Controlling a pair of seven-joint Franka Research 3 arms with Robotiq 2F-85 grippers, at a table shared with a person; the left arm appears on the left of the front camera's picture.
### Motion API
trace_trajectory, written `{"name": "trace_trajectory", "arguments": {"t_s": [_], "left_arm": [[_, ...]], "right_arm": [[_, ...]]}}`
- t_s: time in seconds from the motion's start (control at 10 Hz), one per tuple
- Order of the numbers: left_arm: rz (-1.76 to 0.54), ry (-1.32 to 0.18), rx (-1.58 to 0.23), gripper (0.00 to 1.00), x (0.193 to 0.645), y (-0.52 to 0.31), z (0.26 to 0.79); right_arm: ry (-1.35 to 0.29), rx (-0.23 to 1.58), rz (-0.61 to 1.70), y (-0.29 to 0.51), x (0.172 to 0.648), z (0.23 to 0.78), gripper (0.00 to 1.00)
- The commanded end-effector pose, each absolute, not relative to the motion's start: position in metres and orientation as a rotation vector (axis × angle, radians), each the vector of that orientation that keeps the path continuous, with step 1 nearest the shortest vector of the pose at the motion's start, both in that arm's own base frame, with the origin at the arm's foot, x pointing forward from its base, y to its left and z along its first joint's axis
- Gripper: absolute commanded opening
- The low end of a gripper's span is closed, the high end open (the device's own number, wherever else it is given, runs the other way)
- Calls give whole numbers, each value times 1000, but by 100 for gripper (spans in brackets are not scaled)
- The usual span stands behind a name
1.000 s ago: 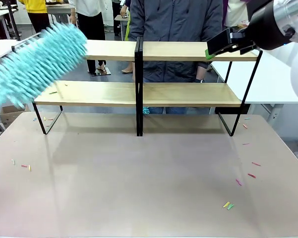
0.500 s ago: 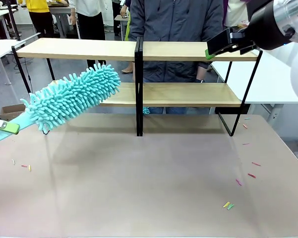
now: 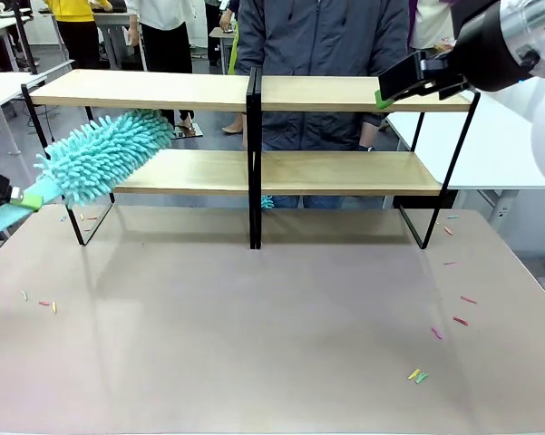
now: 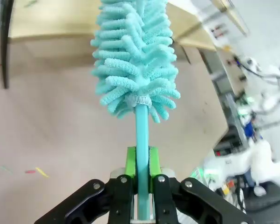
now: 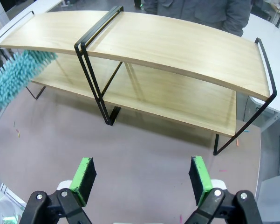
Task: Clean the shelves.
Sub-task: Clean another randomly selected level of the Shelf with the Duster.
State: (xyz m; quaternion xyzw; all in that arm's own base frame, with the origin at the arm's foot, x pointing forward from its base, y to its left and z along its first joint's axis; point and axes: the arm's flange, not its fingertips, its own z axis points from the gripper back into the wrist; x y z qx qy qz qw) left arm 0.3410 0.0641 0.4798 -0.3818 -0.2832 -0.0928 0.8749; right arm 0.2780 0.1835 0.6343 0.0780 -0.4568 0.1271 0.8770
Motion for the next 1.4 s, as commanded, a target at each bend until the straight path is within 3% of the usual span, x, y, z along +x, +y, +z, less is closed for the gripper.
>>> {"name": "trace_trajectory", "arguments": {"t_s": [0.0, 0.4, 0.5, 1.0, 1.1, 1.3], "left_arm": [[-127, -595, -705, 13, 285, 2, 448], [-149, -606, -672, 13, 294, -67, 444], [-141, -592, -663, 13, 359, -8, 492], [-118, -592, -656, 13, 360, -12, 489], [-51, -634, -535, 13, 345, -17, 494], [-54, -658, -471, 13, 327, -23, 496]], "right_arm": [[-951, 167, 264, 184, 278, 635, 100], [-951, 167, 264, 184, 278, 635, 100], [-951, 167, 264, 184, 278, 635, 100], [-951, 167, 264, 184, 278, 635, 100], [-951, 167, 264, 184, 278, 635, 100], [-951, 167, 264, 184, 278, 635, 100]]}}
